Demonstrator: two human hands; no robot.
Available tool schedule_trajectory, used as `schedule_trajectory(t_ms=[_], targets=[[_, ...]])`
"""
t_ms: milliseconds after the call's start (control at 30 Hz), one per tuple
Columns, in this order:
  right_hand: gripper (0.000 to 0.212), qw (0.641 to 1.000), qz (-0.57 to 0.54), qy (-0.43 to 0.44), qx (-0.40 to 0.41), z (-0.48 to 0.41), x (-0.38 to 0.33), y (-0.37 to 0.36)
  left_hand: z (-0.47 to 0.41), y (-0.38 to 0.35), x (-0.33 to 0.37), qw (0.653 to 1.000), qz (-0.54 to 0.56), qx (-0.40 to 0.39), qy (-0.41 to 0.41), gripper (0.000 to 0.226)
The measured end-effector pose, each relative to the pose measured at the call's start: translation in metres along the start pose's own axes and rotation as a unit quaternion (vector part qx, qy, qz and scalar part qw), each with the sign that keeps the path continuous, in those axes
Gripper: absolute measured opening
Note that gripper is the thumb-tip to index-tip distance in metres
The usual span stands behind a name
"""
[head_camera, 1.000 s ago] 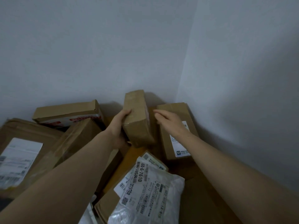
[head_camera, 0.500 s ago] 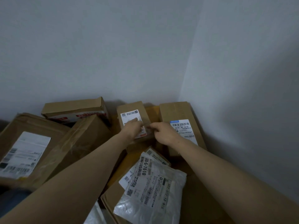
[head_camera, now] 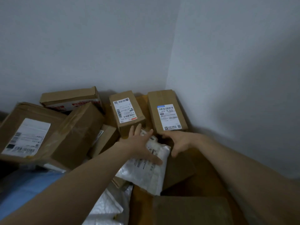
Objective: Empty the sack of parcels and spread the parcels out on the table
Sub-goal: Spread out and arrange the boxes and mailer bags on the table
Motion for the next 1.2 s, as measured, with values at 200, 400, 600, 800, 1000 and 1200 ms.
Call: schedule_trajectory(t_ms=[200,400,600,800,1000,1200], targets=[[0.133,0.98,0.187,-0.062,0.02,0.035,0.03,-0.04,0.018,-0.002,-0.006,0.999,0.005,0.035,0.034,0.128],[0.125,0.972,0.127,-0.139,0.137,0.063,0.055,-0.053,0.033,-0.002,-0.009,0.988,-0.125,0.075,0.052,0.122],[0.106,0.966,-0.109,-0.142,0.186,0.082,0.06,-0.057,0.039,-0.009,0.006,0.975,-0.184,0.124,0.015,0.108],[0.071,0.78,-0.608,-0.109,0.099,0.106,0.063,-0.056,0.043,-0.007,0.036,0.984,-0.071,0.146,-0.077,0.104],[0.053,0.733,-0.672,-0.081,0.063,0.112,0.07,-0.067,0.051,0.001,0.071,0.908,0.406,0.059,-0.088,0.075],[0.032,0.715,-0.684,-0.069,0.123,0.105,0.08,-0.073,0.045,-0.018,0.084,0.903,0.426,0.035,-0.054,0.075]])
Point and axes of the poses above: each hand's wrist, its own z-axis away from the middle knuckle, its own y-axis out of the back of the hand, x = y × z, the point moved 2 cm from there along -z, towards the middle knuckle, and after that the axes turned 4 degrees about -y, right-handed, at the moved point
